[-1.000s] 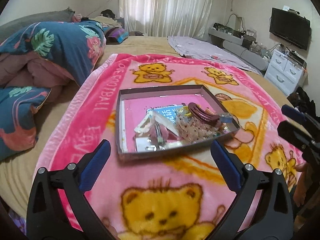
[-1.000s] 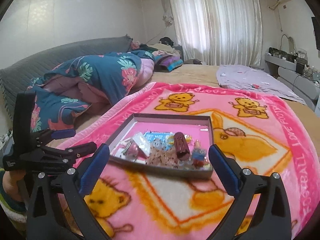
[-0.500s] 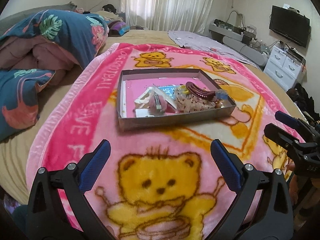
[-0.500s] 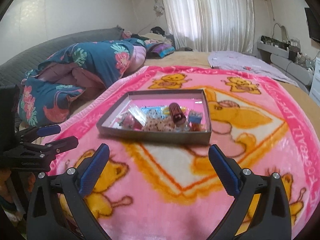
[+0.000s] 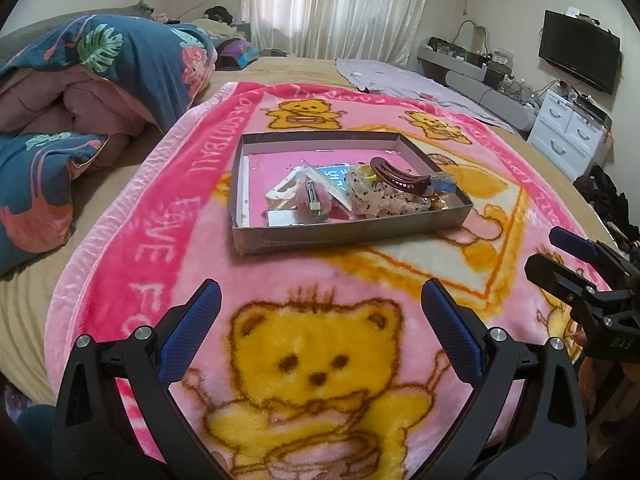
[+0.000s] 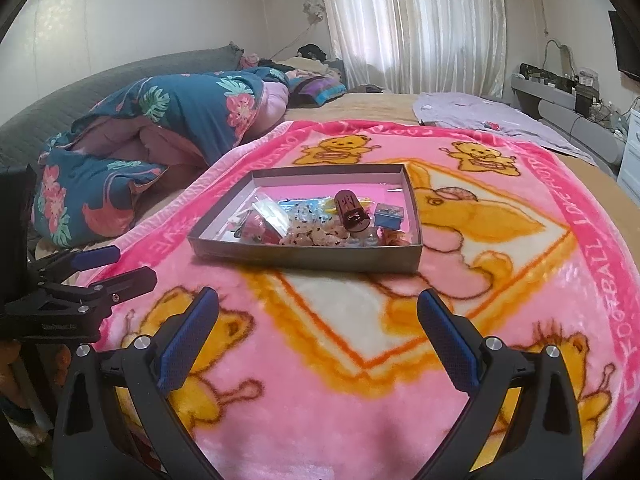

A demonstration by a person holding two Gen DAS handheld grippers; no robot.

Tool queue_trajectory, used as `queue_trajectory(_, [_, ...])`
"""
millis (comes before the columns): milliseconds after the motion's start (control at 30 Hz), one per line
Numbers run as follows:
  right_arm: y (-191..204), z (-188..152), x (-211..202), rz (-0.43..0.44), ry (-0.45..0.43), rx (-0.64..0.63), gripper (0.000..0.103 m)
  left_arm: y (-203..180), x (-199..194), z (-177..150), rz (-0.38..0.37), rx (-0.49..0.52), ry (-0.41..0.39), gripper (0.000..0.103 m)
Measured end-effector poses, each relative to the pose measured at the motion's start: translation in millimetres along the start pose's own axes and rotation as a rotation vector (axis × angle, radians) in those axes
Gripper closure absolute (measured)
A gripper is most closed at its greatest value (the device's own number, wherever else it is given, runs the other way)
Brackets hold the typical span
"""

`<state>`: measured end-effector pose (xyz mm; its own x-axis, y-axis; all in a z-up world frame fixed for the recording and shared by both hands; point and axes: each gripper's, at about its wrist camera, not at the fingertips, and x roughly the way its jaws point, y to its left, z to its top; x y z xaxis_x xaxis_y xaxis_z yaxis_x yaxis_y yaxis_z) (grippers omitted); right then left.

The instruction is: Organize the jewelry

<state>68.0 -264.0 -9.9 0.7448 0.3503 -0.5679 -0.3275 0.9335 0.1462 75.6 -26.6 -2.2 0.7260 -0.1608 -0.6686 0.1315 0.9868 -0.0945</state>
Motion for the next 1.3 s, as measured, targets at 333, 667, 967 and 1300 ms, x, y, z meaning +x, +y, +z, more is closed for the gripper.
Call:
queue_trajectory(333, [-4.0,-1.4,0.9,0.002,0.009,0.011,0.004,0.9,0.3,0.4,0.002,-0.004,0.005,0.009])
queue_trajectory(667, [-3.9,-1.3,1.3,0.002,0.009,0.011,0.004,0.5,-1.2,0.0,0.006,0.004,0.001,0.009])
queue_trajectory(967, [-4.0,-1.0,1.1,0.002,0.008,0.011,0.004,1.6,-1.9,1.8,0.014,0.003,0.012,0.009])
queue_trajectory(1300, [-4.0,-1.1,1.0,0.001,0.008,0.009,0.004,2.5,-1.5,1.6,0.020,0.005,0.018,0.009])
